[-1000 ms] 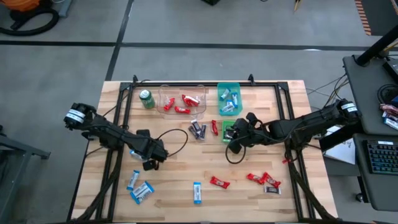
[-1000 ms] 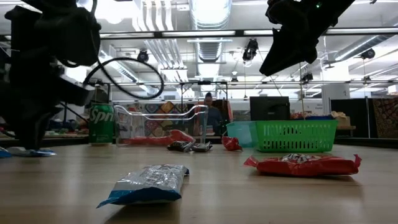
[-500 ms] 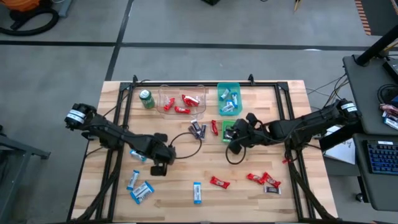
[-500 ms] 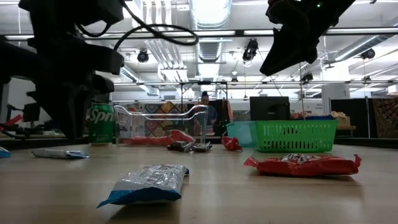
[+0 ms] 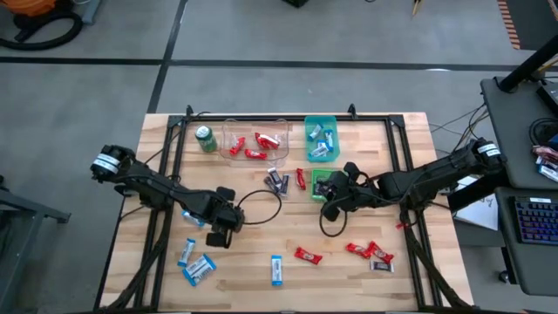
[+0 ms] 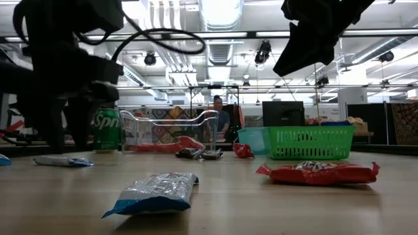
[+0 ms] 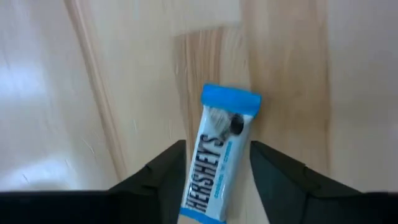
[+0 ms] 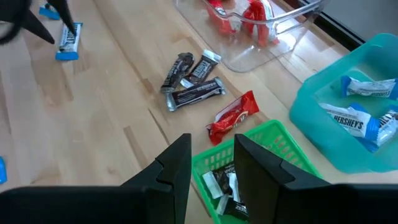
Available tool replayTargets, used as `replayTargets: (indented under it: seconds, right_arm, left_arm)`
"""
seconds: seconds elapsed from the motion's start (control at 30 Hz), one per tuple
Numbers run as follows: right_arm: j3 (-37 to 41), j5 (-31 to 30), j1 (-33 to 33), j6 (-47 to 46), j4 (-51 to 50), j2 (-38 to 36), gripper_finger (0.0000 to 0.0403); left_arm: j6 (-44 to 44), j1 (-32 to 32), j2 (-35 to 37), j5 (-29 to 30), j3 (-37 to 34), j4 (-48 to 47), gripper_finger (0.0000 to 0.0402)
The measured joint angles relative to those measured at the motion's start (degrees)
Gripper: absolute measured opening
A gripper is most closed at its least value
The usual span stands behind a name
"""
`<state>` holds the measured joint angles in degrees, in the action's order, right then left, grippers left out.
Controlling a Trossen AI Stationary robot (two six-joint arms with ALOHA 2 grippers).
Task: Sort candy
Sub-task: Put the white chocolate bar into the blue bin
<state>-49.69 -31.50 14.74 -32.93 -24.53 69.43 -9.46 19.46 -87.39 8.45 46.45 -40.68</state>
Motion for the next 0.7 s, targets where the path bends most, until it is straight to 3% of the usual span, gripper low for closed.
replayTargets:
  seconds: [0.17,0.33,0.7]
  right_arm:
    - [0.0,0.0,0.0,0.0,0.0,0.0,0.0109]
    - [0.0,0.0,0.0,0.0,0.0,0.0,0.0109]
    - [0.0,0.0,0.0,0.0,0.0,0.0,0.0109]
  left_arm:
    - [-1.8,0.0,0.0,-0.1,-4.0,0.7,0.0189]
    - [-1.9,0.0,0.3,-0.2,-6.1,3.3,0.0182]
    - [-1.8,0.0,0.2,-0.6,-5.3,3.1,0.0060]
